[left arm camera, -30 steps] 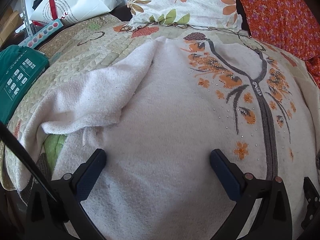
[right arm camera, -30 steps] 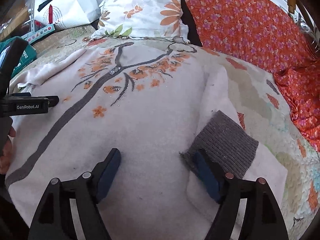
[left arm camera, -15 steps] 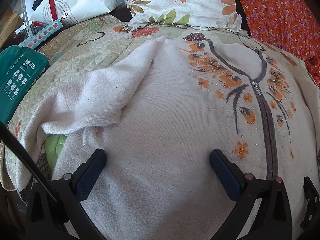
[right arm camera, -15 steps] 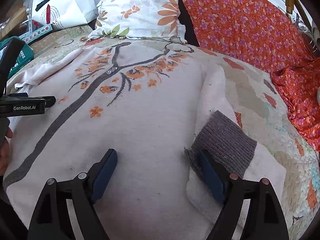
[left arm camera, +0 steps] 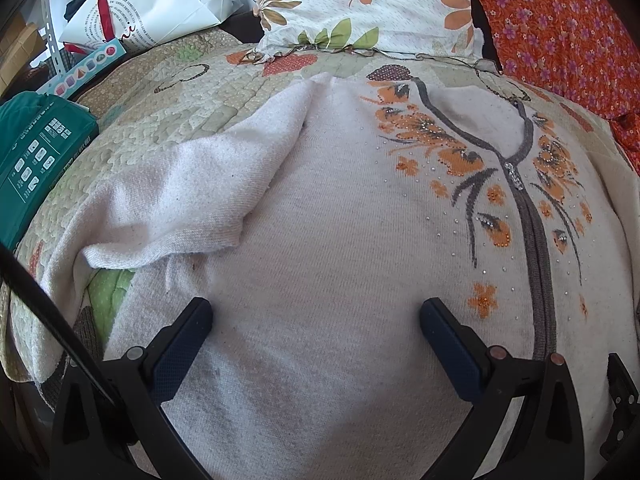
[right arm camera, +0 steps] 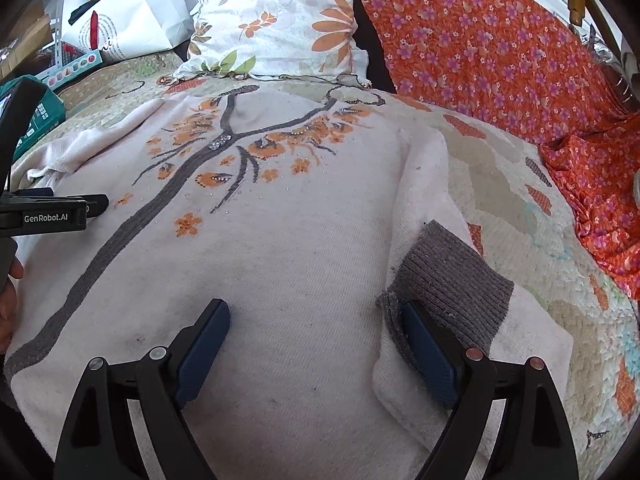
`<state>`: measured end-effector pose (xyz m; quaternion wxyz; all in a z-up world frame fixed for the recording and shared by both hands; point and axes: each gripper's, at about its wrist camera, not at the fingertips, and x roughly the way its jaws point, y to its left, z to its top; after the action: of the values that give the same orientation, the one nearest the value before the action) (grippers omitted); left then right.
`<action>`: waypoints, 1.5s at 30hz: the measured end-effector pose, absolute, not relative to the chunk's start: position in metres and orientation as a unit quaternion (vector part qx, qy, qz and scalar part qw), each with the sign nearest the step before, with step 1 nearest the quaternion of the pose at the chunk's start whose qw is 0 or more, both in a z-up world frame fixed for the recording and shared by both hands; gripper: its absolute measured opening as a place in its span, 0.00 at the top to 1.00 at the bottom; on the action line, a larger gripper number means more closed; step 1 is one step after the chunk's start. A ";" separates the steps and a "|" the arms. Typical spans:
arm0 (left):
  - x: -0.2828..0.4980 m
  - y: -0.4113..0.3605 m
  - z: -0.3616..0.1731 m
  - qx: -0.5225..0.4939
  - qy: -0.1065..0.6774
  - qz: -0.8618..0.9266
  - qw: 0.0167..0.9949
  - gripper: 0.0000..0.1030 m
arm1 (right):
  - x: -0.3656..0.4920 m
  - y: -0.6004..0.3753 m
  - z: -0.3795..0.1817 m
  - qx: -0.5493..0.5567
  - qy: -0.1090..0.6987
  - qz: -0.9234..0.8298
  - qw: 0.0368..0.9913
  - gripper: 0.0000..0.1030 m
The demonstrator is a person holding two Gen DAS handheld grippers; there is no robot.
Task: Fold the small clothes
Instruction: 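Position the right gripper fingers around the grey knit cuff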
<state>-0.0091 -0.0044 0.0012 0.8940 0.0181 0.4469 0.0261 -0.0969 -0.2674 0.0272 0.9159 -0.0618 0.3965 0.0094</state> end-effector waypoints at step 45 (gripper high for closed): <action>-0.070 -0.033 0.074 -0.022 0.472 -0.037 0.880 0.05 | -0.130 -0.276 0.076 -0.095 0.355 0.005 0.930 0.29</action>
<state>-0.0696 -0.0328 0.0736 0.8804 -0.0225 0.4723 -0.0374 -0.1296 -0.2760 0.0760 0.9300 -0.0946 0.3552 0.0055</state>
